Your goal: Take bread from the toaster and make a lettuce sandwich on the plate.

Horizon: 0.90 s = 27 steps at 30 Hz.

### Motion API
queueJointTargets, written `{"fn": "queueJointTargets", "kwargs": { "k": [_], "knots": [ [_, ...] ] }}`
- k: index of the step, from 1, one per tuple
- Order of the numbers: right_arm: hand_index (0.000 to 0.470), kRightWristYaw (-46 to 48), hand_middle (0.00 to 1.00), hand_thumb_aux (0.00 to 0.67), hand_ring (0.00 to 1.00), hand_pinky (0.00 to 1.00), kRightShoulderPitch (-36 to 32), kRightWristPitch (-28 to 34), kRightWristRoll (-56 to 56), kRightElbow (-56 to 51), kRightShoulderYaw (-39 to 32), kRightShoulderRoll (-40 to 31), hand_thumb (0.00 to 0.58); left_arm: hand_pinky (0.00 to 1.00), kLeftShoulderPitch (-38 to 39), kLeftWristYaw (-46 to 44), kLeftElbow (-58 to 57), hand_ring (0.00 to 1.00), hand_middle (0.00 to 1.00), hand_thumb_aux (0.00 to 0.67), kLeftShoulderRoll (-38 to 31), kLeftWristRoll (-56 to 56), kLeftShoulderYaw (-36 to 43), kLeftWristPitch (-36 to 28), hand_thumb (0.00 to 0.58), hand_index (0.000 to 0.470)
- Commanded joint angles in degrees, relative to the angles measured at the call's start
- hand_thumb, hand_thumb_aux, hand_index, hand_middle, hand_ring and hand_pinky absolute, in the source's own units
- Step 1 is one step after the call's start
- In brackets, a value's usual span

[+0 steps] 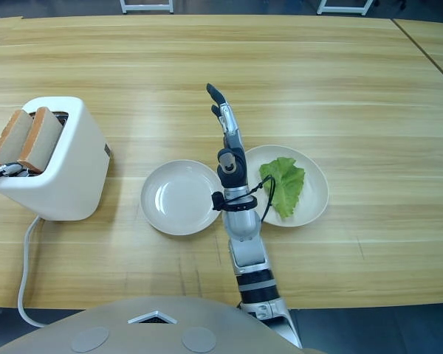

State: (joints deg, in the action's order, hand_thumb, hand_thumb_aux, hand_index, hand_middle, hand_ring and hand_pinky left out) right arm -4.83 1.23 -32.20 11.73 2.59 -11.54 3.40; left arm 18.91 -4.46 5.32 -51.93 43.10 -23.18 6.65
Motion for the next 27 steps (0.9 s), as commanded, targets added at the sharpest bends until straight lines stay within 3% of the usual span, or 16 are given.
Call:
{"fn": "queueJointTargets", "kwargs": {
  "k": [1, 12, 15, 16, 17, 18, 19, 27],
  "knots": [
    [0.000, 0.24, 0.00, 0.000, 0.00, 0.00, -0.40, 0.78, -0.53, -0.30, 0.26, 0.03, 0.000, 0.00, 0.58, -1.07, 0.95, 0.00, 0.00, 0.000, 0.52, -0.90, 0.83, -0.09, 0.000, 0.000],
    [0.000, 0.06, 0.00, 0.000, 0.00, 0.00, 0.15, 0.78, -0.48, -0.11, 0.17, 0.25, 0.000, 0.00, -2.12, -2.24, 3.17, 0.00, 0.00, 0.003, 7.42, 0.32, 10.31, -6.32, 0.005, 0.002],
    [0.000, -0.07, 0.00, 0.000, 0.00, 0.00, 0.26, 0.73, -0.39, -0.16, 0.05, 0.37, 0.000, 0.00, -3.14, -1.36, 2.62, 0.00, 0.00, 0.147, 7.92, 0.03, 10.85, -7.07, 0.227, 0.103],
    [0.000, -0.10, 0.00, 0.000, 0.00, 0.00, 0.28, 0.71, -0.35, -0.22, 0.02, 0.40, 0.000, 0.00, -3.51, -1.05, 2.40, 0.00, 0.00, 0.244, 8.07, -0.23, 10.95, -7.14, 0.346, 0.171],
    [0.000, -0.14, 0.00, 0.000, 0.00, 0.00, 0.29, 0.69, -0.32, -0.29, 0.01, 0.42, 0.000, 0.00, -3.77, -0.74, 2.24, 0.00, 0.00, 0.389, 8.13, -0.36, 11.07, -7.17, 0.478, 0.273],
    [0.000, -0.17, 0.00, 0.000, 0.00, 0.00, 0.28, 0.66, -0.31, -0.38, 0.01, 0.42, 0.000, 0.00, -3.97, -0.32, 2.11, 0.00, 0.00, 0.476, 8.21, -0.52, 11.17, -7.08, 0.531, 0.334],
    [0.000, -0.20, 0.00, 0.000, 0.00, 0.00, 0.28, 0.64, -0.29, -0.45, 0.02, 0.42, 0.000, 0.00, -4.12, 0.06, 2.01, 0.00, 0.00, 0.670, 8.23, -0.67, 11.30, -6.83, 0.580, 0.470],
    [0.000, -0.48, 0.00, 0.000, 0.00, 0.00, 0.22, 0.31, 0.23, -1.45, -0.08, 0.32, 0.000, 0.00, -5.07, 6.11, 4.07, 0.00, 0.00, 0.670, 9.12, -3.17, 10.56, -2.26, 0.580, 0.470]
  ]
}}
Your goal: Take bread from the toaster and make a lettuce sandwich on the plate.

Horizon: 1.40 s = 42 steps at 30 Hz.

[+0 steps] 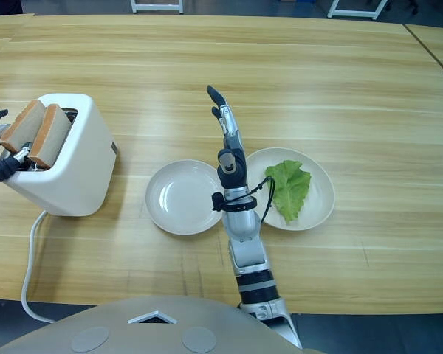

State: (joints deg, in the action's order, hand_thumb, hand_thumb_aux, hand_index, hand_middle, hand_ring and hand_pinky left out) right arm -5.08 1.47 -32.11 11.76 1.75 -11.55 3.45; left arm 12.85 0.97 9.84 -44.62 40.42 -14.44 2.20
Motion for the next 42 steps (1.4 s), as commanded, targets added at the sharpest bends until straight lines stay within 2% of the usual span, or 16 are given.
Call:
{"fn": "queueJointTargets", "kwargs": {
  "k": [1, 15, 33, 42],
  "knots": [
    [0.000, -0.24, 0.00, 0.000, 0.00, 0.00, -0.04, 0.15, 0.25, -0.72, -0.08, 0.27, 0.000, 0.00, 0.78, 1.48, -0.12, 0.00, 0.00, 0.670, 1.93, -0.96, 1.29, 2.70, 0.580, 0.470],
    [0.000, -0.39, 0.00, 0.000, 0.00, 0.00, -0.17, 0.01, 0.42, -1.11, -0.40, 0.37, 0.000, 0.00, -2.07, 11.88, 4.50, 0.00, 0.00, 0.670, 4.55, -3.60, -7.26, 8.40, 0.580, 0.470],
    [0.000, -0.57, 0.00, 0.000, 0.00, 0.00, -0.75, -0.03, 0.21, -1.44, -0.15, 0.27, 0.000, 0.00, -8.70, 0.84, 9.14, 0.00, 0.00, 0.670, 11.13, -28.26, -10.08, 6.71, 0.580, 0.470],
    [0.000, -0.67, 0.00, 0.000, 0.00, 0.00, -1.38, -0.38, 0.25, -2.26, 0.06, 0.35, 0.000, 0.00, -10.83, -2.29, 8.57, 0.00, 0.00, 0.670, 13.06, -33.09, -9.17, 5.93, 0.580, 0.470]
  ]
}}
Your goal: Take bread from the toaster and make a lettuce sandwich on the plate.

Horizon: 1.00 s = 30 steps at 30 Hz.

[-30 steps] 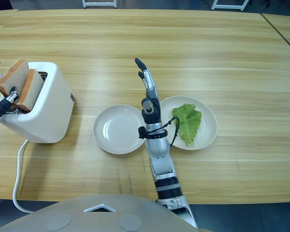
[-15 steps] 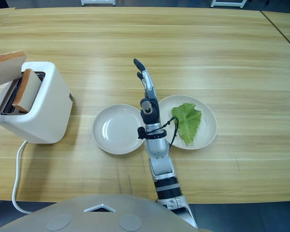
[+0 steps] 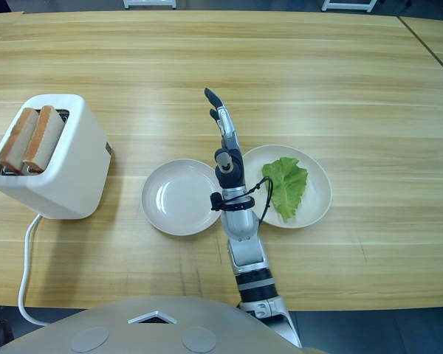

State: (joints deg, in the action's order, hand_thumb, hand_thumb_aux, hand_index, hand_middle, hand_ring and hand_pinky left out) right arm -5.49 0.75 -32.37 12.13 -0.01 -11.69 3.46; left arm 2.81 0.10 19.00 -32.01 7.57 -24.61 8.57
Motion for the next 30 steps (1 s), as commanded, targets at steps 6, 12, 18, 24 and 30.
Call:
{"fn": "queueJointTargets", "kwargs": {
  "k": [6, 12, 18, 24, 30],
  "knots": [
    [0.000, 0.04, 0.00, 0.000, 0.00, 0.00, -0.49, -0.07, -0.27, -0.20, 0.02, 0.26, 0.000, 0.00, 2.07, -1.70, -1.96, 0.00, 0.00, 0.670, -2.12, 7.58, 1.12, -0.37, 0.580, 0.470],
    [0.000, 0.00, 0.00, 0.000, 0.00, 0.00, -0.05, -0.03, -0.30, -0.10, 0.02, 0.26, 0.000, 0.00, 9.19, -3.88, -6.81, 0.00, 0.00, 0.670, -11.88, 23.61, 3.12, 3.95, 0.580, 0.470],
    [0.000, 0.11, 0.00, 0.000, 0.00, 0.00, -0.11, -0.07, -0.54, -0.36, 0.37, -0.04, 0.000, 0.00, 16.31, -4.04, -10.03, 0.00, 0.00, 0.000, -15.65, 24.12, -2.09, 9.70, 0.000, 0.000],
    [0.000, 0.17, 0.00, 0.000, 0.00, 0.00, -0.27, -0.25, -0.53, -0.85, 0.40, -0.05, 0.000, 0.00, 18.60, -4.20, -8.70, 0.00, 0.00, 0.000, -14.58, 23.48, -3.36, 9.57, 0.000, 0.000],
    [0.000, 0.44, 0.00, 0.000, 0.00, 0.00, -0.47, -0.28, -0.82, -0.91, 0.60, -0.25, 0.000, 0.00, 18.03, -3.21, -8.94, 0.00, 0.00, 0.000, -13.89, 25.63, -2.28, 8.30, 0.000, 0.000]
  ]
}}
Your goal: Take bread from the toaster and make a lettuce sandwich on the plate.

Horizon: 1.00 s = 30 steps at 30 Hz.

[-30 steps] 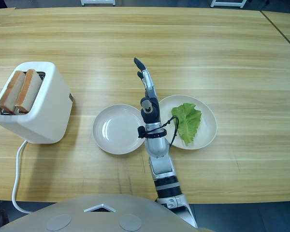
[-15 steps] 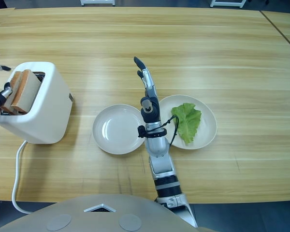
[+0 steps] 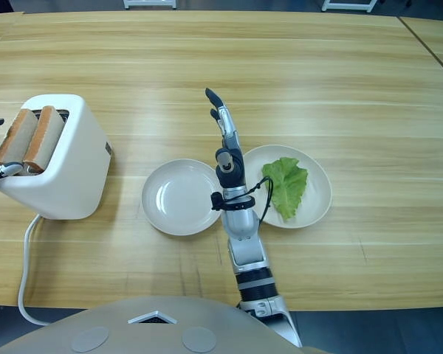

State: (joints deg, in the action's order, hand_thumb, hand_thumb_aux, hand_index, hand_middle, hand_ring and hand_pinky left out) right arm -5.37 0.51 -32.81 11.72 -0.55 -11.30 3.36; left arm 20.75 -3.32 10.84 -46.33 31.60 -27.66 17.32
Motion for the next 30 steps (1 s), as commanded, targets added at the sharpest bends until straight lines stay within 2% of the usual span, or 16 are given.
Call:
{"fn": "queueJointTargets", "kwargs": {
  "k": [1, 11, 26, 30],
  "knots": [
    [0.000, 0.35, 0.00, 0.000, 0.00, 0.00, -0.23, 0.16, -0.41, -0.39, 0.20, -0.16, 0.000, 0.00, 0.02, 0.54, -1.40, 0.00, 0.00, 0.000, 0.53, 2.12, 1.08, -0.44, 0.000, 0.000],
    [0.000, 0.56, 0.00, 0.000, 0.00, 0.00, -0.10, 0.06, -0.51, -0.66, 0.36, -0.15, 0.000, 0.00, 0.95, 2.92, -5.63, 0.00, 0.00, 0.000, -0.86, 5.57, 0.23, -0.52, 0.000, 0.000],
    [0.000, 0.80, 0.00, 0.000, 0.00, 0.00, -0.09, 0.17, -0.86, -0.62, 0.39, -0.05, 0.000, 0.00, -0.85, 4.40, -4.71, 0.00, 0.00, 0.066, -0.95, 8.07, 1.33, -3.70, 0.108, 0.046],
    [0.000, 0.83, 0.00, 0.000, 0.00, 0.00, -0.11, 0.20, -0.91, -0.62, 0.28, 0.04, 0.000, 0.00, -1.11, 4.29, -3.84, 0.00, 0.00, 0.074, -0.72, 8.44, 1.81, -4.61, 0.120, 0.052]
  ]
}}
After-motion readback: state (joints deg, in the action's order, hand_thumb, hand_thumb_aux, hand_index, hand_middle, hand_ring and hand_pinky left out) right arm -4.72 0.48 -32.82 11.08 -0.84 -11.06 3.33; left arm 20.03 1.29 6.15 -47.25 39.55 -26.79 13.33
